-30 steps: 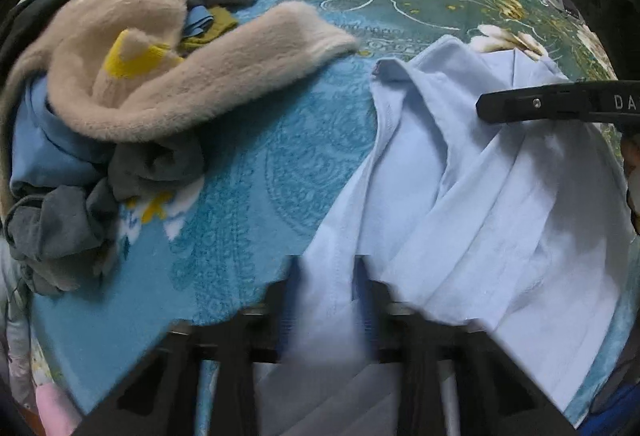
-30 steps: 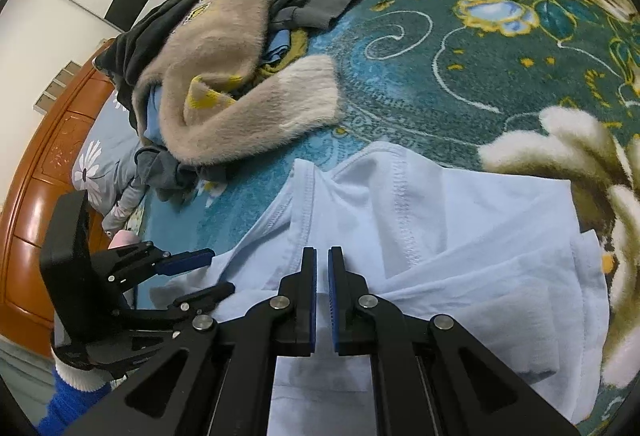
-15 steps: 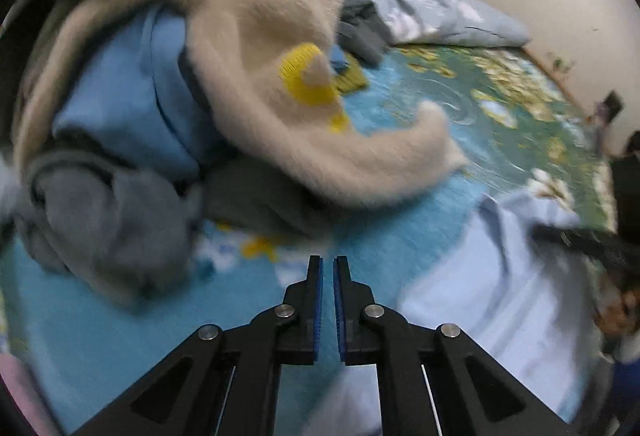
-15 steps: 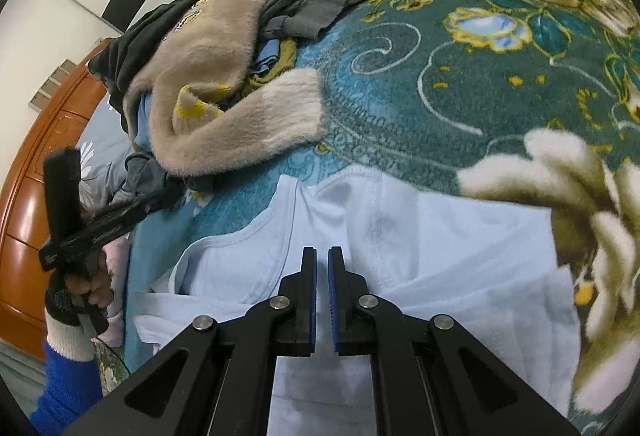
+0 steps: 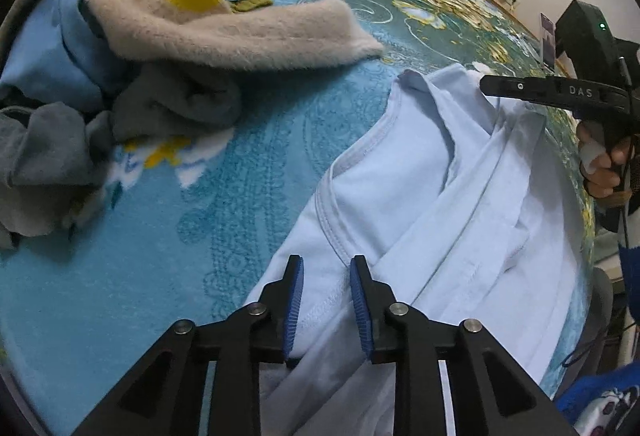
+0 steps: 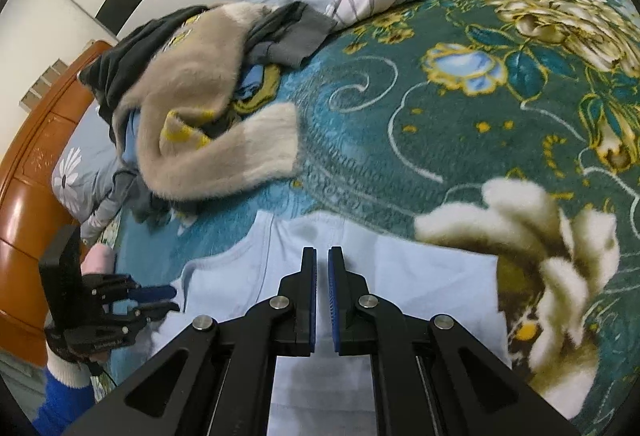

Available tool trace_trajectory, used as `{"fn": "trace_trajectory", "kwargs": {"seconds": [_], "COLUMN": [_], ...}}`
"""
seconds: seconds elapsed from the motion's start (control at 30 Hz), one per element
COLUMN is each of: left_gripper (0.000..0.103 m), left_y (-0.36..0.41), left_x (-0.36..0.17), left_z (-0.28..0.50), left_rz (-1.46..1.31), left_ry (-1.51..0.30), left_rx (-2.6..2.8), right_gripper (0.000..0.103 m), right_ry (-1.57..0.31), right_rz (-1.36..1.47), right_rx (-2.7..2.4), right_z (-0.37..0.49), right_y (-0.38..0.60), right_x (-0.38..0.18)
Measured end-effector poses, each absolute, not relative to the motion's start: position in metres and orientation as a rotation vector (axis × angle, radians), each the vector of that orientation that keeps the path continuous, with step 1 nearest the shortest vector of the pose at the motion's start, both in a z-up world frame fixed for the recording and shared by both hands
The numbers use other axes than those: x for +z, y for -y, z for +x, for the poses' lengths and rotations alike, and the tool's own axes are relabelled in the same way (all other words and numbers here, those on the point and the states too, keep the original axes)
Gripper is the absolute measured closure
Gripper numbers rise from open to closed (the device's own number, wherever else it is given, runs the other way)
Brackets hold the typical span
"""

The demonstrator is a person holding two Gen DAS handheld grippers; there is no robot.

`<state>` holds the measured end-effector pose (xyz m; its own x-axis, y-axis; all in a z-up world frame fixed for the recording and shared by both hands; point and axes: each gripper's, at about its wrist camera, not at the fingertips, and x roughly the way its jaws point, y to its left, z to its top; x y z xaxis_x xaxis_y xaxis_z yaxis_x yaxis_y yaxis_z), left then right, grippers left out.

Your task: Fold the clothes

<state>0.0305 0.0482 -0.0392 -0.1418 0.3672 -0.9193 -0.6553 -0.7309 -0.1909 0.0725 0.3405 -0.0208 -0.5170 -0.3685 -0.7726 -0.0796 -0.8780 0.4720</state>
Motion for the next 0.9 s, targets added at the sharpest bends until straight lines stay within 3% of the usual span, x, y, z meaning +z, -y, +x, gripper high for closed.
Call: {"fn": "trace_trajectory", "kwargs": {"seconds": [0.23,0.5,0.57,0.63,0.9], "left_gripper": [0.058,0.06,0.065,0.09,0.098], "left_y": [-0.056,-0.056,-0.056,-0.057,-0.037], "left_x": [-0.039,-0.038,-0.038,-0.036,-0.022], "left_z": [0.039,0.051,0.049,0.049,0.035], "left_rz": [-1.407,-1.405,-1.42,-1.419,-1.405], "left_ry": [-0.393,-0.473,-0.444,-0.404,-0.236], "left_rx": [1.894,1.926,1.943,1.943,2.03], "right_gripper": [0.098,0.098,0.098,0.098,0.098], "right_ry": [0.704,0.727,0.734,0.745,0.759], "right_rz": [1.449,1.463,1.463,1.461,1.448], "right_rx": [-2.488,-2.473,-2.471,-2.468,-2.464], "right_z": [0.077,0.079,0.079,0.079,0.084], "right_y": [-0.342,-0.343,-0.343,-0.344,-0.347], "right_x": [-0.025,-0.033,-0.034,-0.035,-0.035]}}
